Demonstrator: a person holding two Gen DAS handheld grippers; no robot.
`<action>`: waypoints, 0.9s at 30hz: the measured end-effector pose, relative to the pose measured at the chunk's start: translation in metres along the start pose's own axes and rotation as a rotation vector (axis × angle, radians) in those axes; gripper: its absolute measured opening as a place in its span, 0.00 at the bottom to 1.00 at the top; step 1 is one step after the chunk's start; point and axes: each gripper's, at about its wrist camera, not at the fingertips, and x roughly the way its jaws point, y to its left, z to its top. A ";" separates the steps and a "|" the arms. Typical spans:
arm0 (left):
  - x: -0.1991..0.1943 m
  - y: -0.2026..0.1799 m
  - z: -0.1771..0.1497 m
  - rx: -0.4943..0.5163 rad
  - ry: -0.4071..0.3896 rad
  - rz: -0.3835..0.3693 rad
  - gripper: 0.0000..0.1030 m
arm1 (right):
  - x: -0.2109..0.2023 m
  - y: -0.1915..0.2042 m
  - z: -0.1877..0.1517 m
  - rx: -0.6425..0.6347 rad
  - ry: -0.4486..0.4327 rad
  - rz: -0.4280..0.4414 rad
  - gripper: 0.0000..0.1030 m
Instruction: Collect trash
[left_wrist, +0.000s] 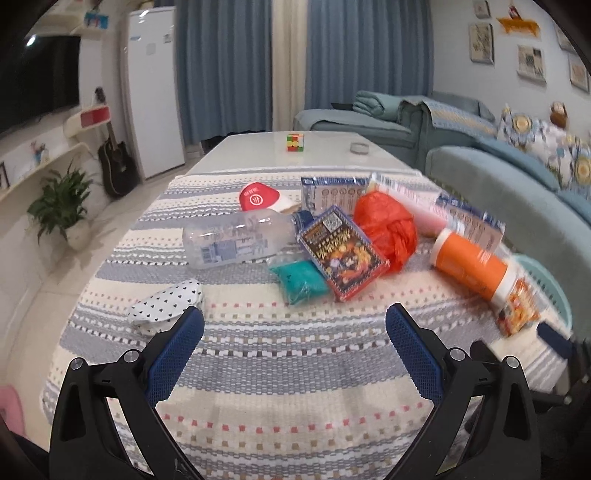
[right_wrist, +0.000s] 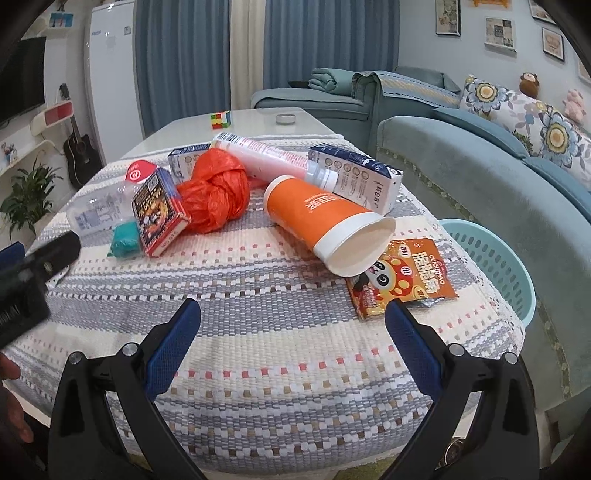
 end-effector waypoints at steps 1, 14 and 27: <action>0.001 -0.002 -0.001 0.017 0.006 -0.002 0.93 | 0.000 0.000 0.000 0.002 -0.003 0.016 0.92; -0.014 0.008 0.009 -0.012 -0.074 0.012 0.92 | -0.018 0.006 0.007 -0.021 -0.060 0.014 0.92; -0.012 0.007 0.007 0.017 -0.079 0.082 0.88 | -0.017 -0.005 0.009 0.035 -0.041 0.021 0.92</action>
